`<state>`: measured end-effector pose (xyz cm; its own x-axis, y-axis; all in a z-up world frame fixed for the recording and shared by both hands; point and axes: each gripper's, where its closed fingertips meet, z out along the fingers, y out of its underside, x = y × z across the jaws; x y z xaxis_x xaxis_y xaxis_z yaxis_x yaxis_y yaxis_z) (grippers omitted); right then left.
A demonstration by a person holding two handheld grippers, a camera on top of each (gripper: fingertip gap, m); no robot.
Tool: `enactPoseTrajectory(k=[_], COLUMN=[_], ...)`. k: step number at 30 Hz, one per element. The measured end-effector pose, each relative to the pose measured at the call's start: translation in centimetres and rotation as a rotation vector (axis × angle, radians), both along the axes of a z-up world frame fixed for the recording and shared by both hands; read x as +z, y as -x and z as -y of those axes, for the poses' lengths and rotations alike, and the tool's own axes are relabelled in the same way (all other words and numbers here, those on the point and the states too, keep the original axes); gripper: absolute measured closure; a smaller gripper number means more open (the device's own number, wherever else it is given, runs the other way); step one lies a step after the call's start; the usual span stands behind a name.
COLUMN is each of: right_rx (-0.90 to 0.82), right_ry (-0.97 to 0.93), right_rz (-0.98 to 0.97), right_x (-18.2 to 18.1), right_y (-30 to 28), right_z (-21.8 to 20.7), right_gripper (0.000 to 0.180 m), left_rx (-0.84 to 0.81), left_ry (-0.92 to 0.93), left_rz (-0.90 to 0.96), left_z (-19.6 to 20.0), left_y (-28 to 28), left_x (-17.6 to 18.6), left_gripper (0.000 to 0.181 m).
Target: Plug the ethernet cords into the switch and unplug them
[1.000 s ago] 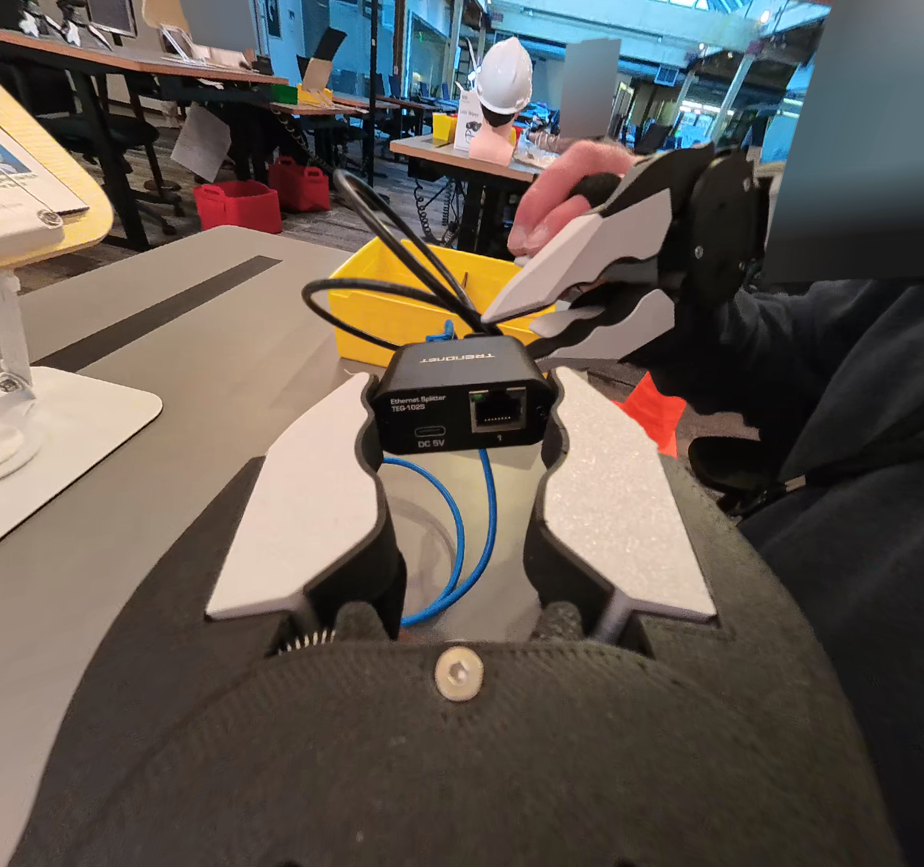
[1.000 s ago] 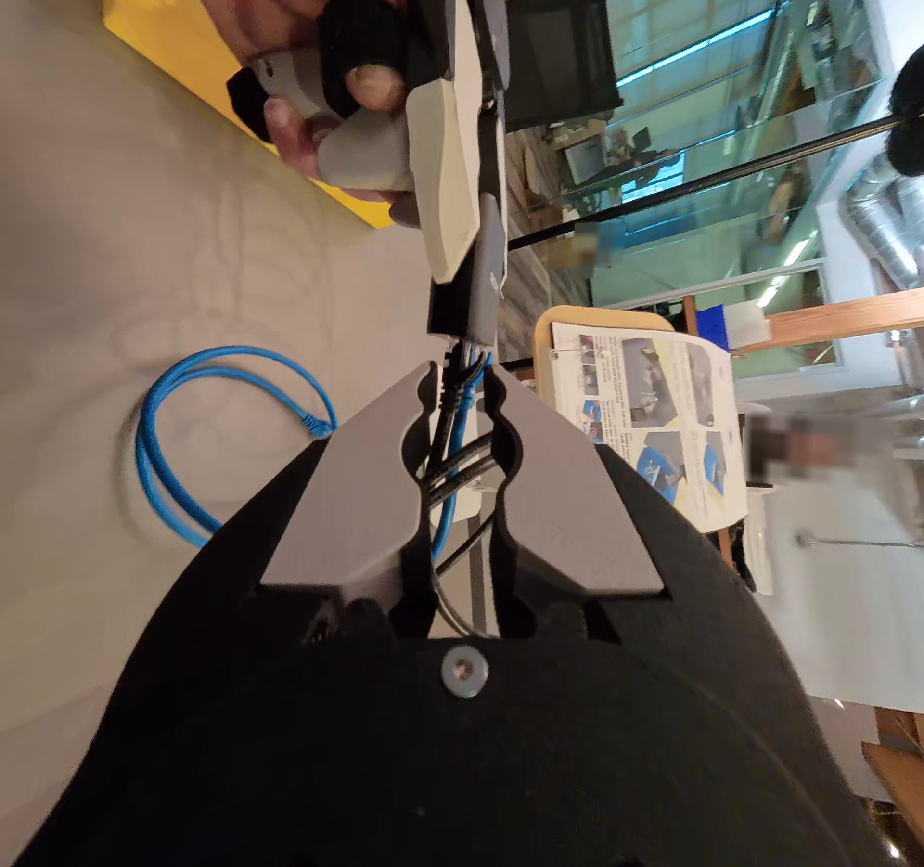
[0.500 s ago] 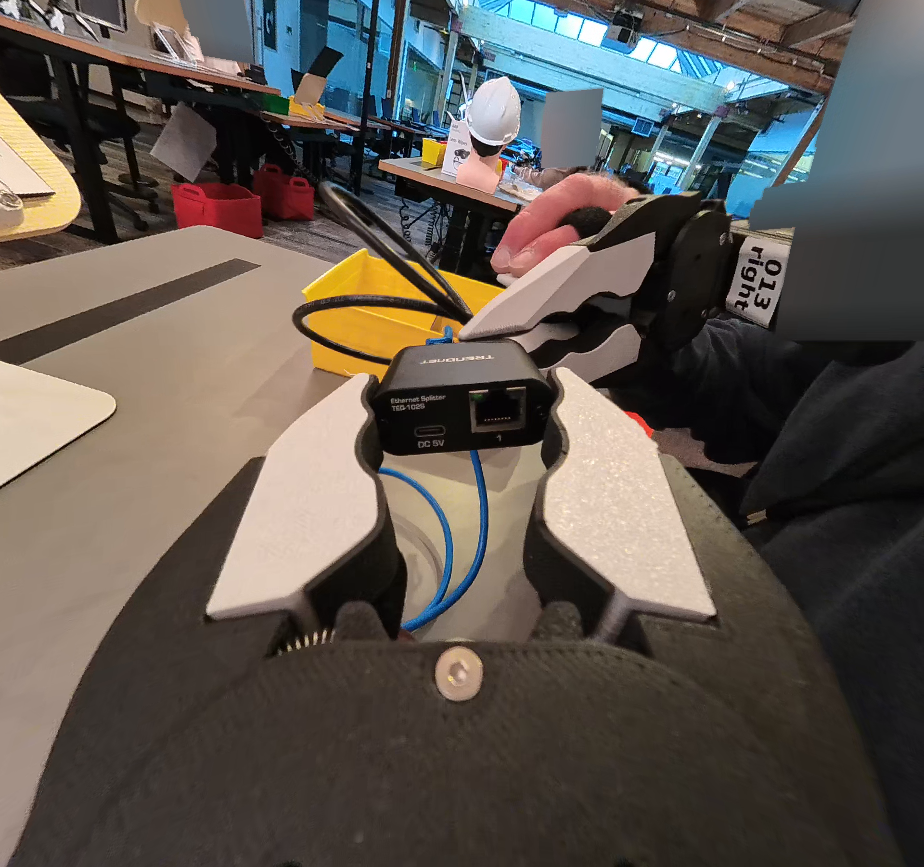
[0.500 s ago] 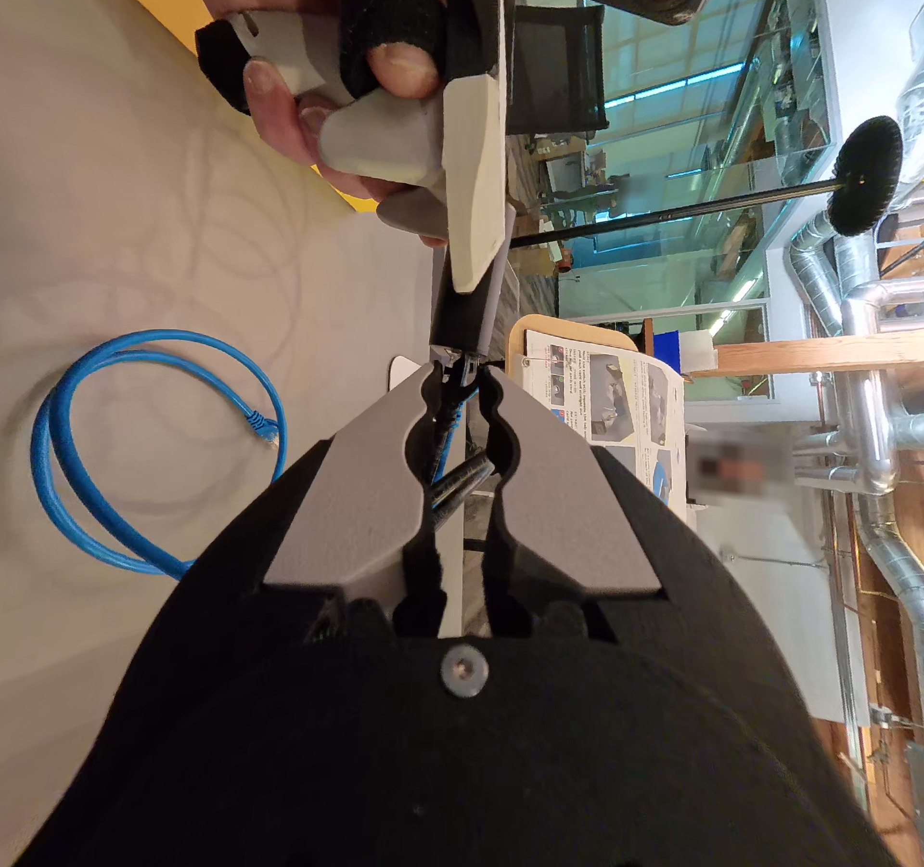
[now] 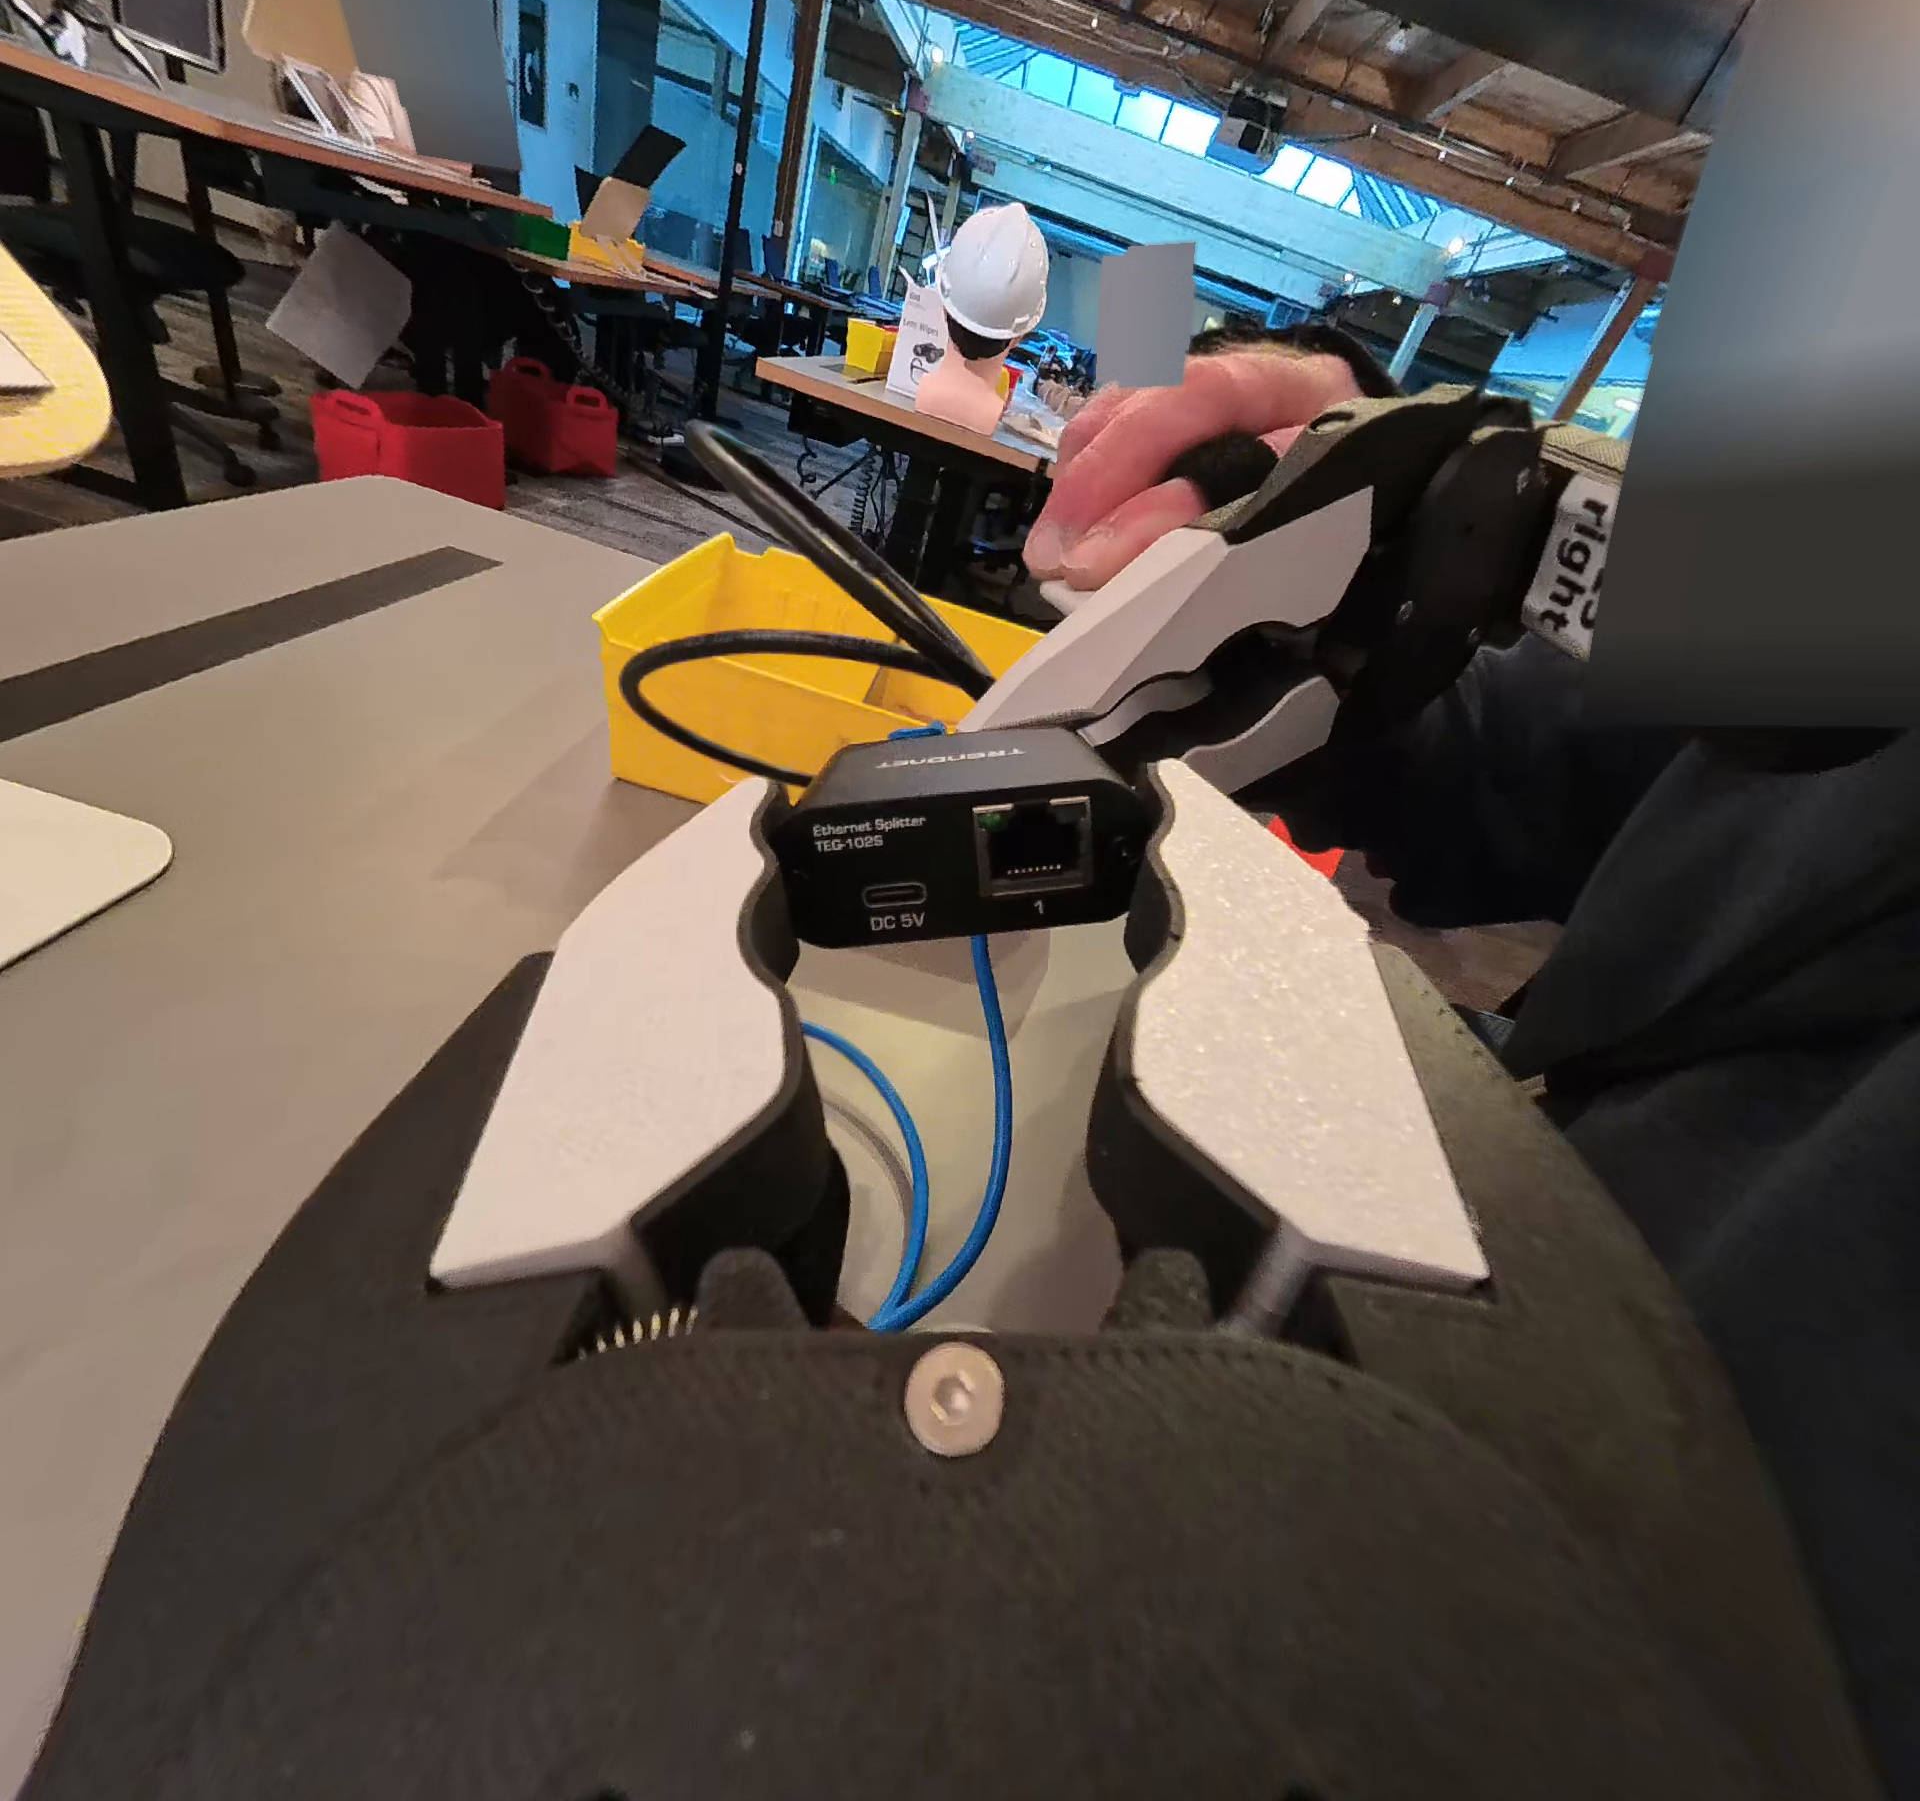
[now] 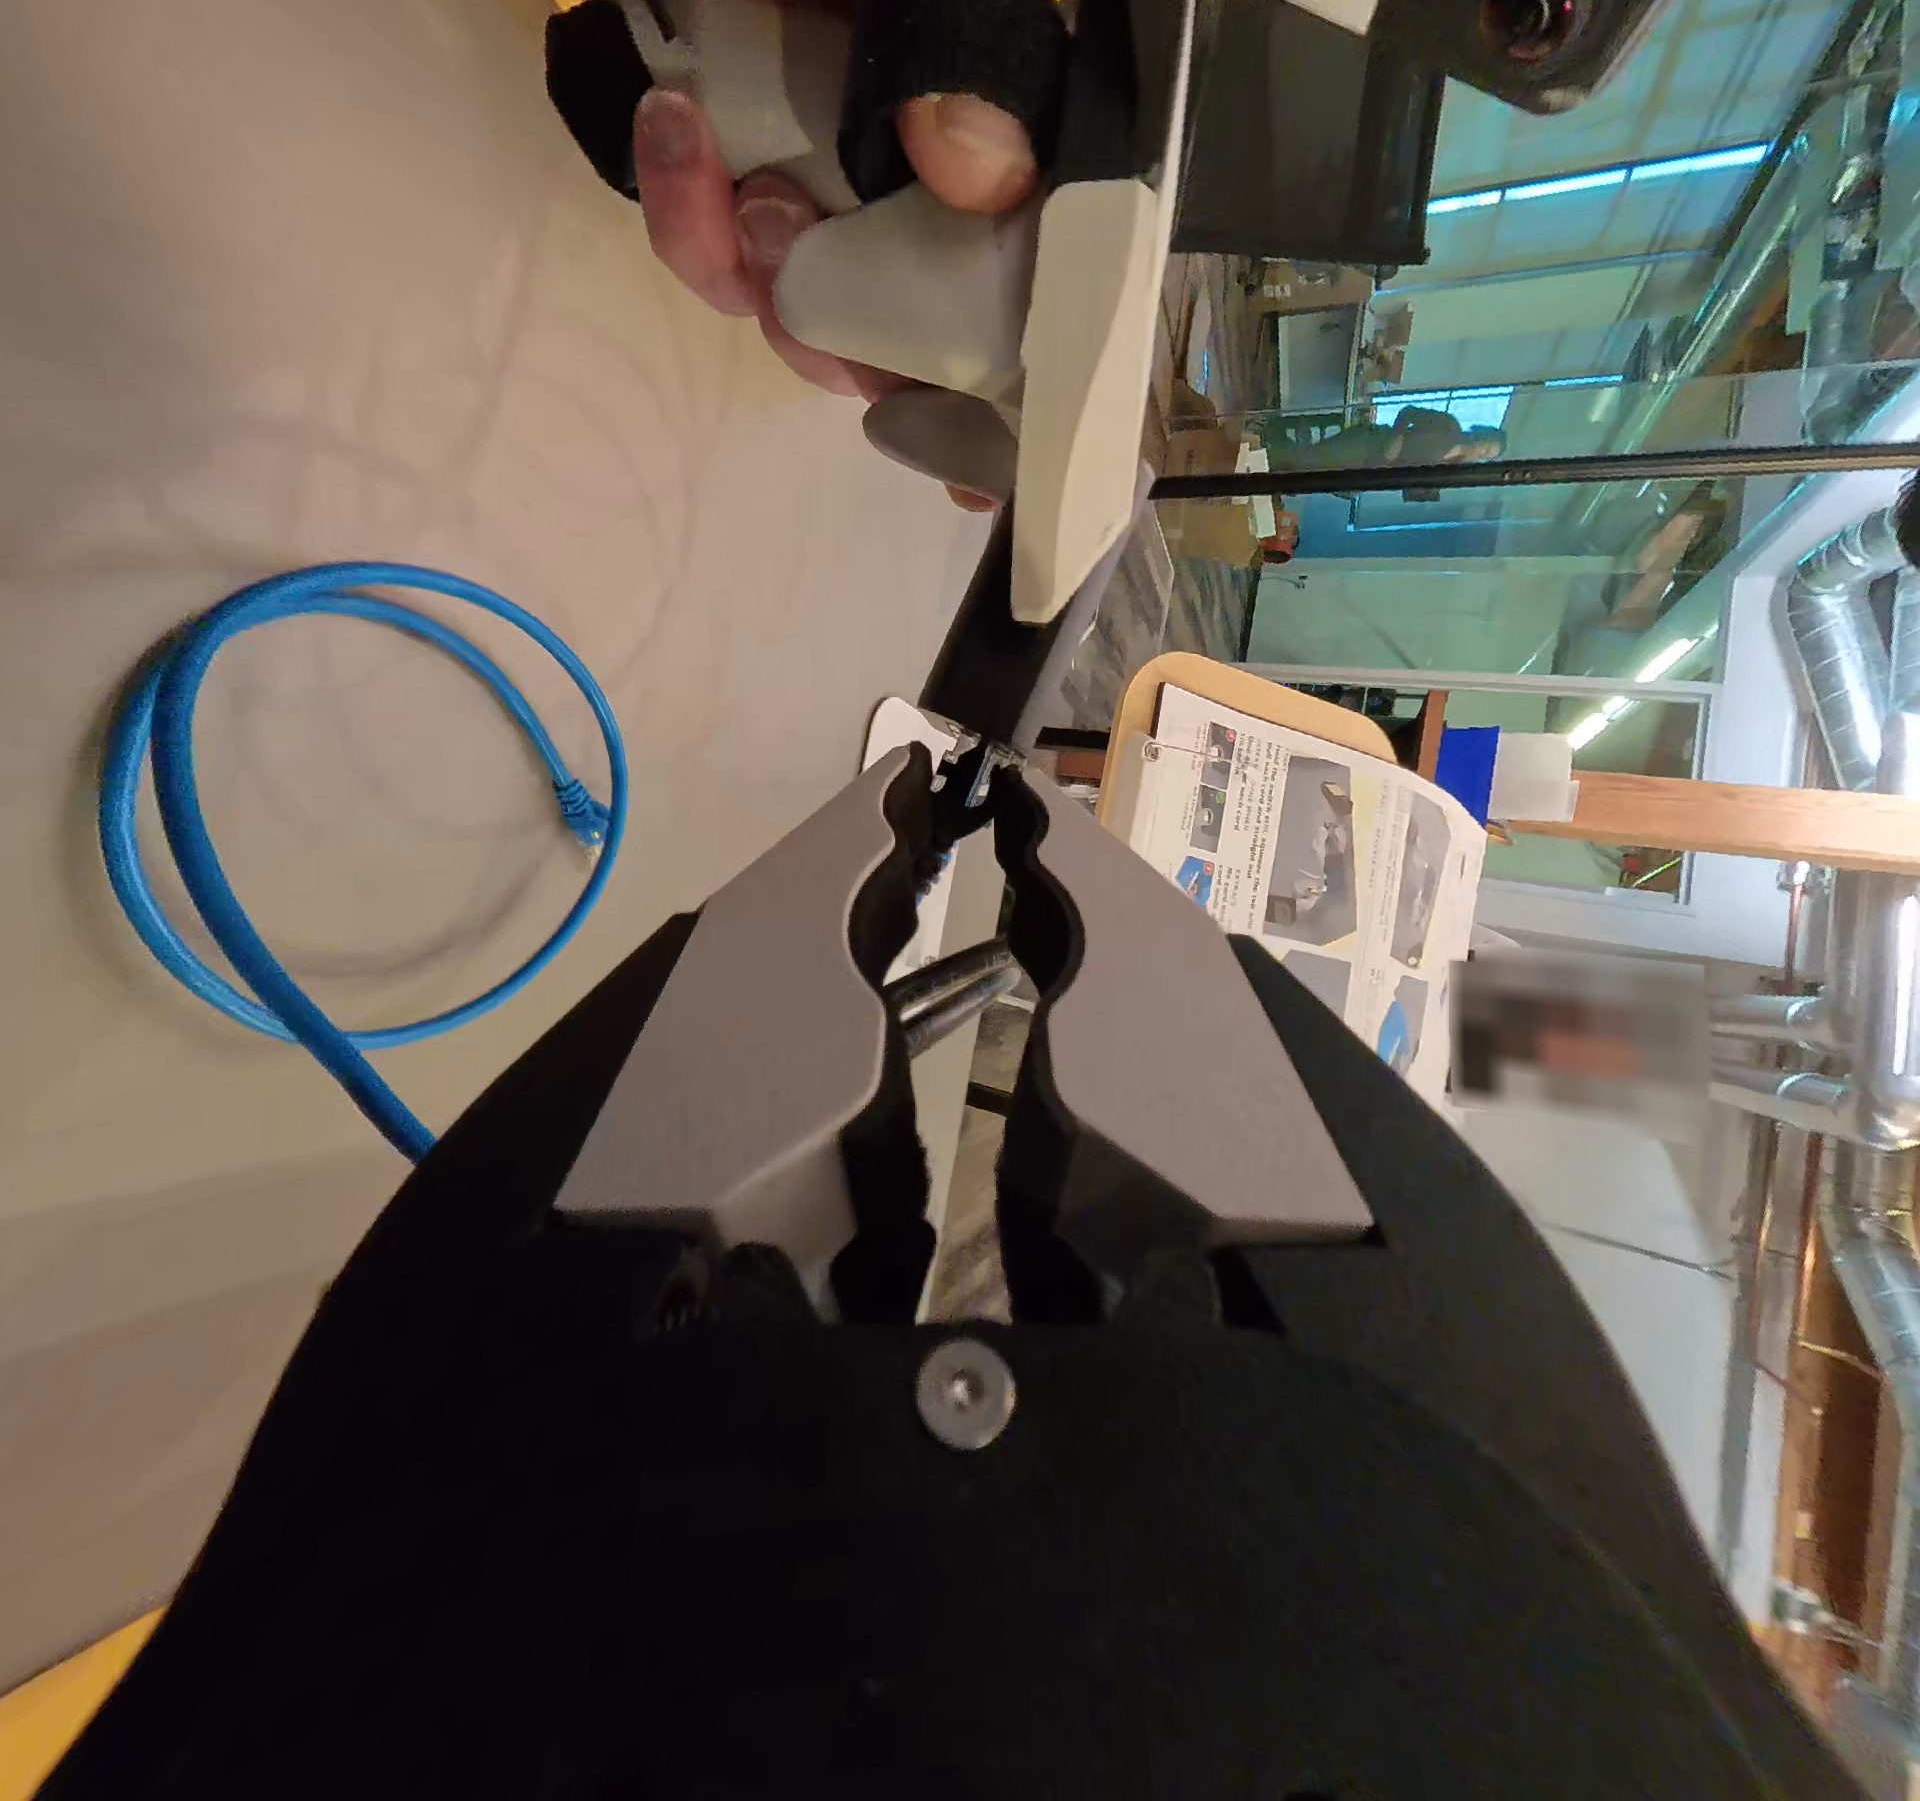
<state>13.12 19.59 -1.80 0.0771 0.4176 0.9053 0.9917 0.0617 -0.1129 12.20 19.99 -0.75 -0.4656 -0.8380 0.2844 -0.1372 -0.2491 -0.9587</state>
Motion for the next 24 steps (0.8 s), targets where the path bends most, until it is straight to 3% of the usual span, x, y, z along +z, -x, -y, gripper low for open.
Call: enactPoseTrajectory(k=[2, 5, 7, 11, 18, 24], right_rx=[-0.032, -0.119, -0.126, -0.157, -0.275, -0.402], right_ry=[-0.011, -0.062, -0.045, -0.129, -0.271, -0.333], right_rz=[-0.015, -0.063, -0.088, -0.215, -0.292, -0.351], right_x=[0.2, 1.0, 1.2, 4.5, 11.2, 14.0], right_y=[-0.6, -3.0, -3.1, -5.0, -11.2, -16.2], right_z=[-0.1, 0.4, 0.9, 1.6, 4.2, 7.8], right_gripper=[0.171, 0.171, 0.17, 0.17, 0.169, 0.169], left_rx=[0.025, 0.11, 0.122, 0.124, 0.177, 0.211], left_ry=[0.001, 0.072, -0.008, -0.113, -0.082, -0.103], left_rz=[0.015, 0.07, 0.084, 0.049, 0.053, 0.078], left_z=[-0.3, -4.1, -4.0, -3.2, -5.5, -6.8], left_y=[0.0, 1.3, 1.5, 1.0, 1.4, 2.2], left_x=[0.4, 2.5, 3.1, 2.2, 2.6, 3.6], left_gripper=[0.119, 0.119, 0.119, 0.119, 0.119, 0.119])
